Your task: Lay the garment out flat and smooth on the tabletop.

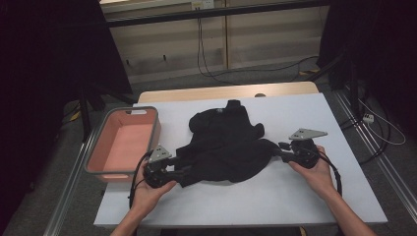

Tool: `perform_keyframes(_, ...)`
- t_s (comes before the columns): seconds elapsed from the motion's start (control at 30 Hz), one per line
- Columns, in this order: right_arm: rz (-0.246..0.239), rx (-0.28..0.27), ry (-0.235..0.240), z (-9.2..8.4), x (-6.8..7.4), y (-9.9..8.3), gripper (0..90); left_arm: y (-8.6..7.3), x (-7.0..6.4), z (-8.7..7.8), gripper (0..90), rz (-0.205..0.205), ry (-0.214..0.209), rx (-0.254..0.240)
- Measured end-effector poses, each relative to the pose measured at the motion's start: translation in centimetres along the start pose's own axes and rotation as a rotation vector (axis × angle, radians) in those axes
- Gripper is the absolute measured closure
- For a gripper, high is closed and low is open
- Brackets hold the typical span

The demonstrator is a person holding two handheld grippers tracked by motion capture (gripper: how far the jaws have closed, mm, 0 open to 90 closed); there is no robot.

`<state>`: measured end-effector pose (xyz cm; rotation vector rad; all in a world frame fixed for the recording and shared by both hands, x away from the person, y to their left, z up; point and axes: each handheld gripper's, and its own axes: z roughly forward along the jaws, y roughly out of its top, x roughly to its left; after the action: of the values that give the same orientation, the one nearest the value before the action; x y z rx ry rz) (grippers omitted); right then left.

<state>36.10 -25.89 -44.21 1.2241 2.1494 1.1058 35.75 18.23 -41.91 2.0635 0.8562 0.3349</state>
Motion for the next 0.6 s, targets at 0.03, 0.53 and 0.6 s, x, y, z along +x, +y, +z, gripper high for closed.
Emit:
perform_keyframes(0.03, -0.001, 0.001, -0.007, 0.1, 0.0, 0.1, 77.3, -0.1, 0.2, -0.1, 51.6, -0.001, -0.006, 0.000)
perform_keyframes(0.53, 0.087, -0.068, -0.113, -1.4, -3.8, 0.7, 85.3, -1.3, -2.3, 3.2, 56.4, 0.150, -0.057, 0.166)
perform_keyframes(0.6, 0.095, -0.065, -0.115, -1.0, -4.1, 0.7, 83.0, -1.2, -2.3, 3.3, 56.5, 0.158, -0.056, 0.161)
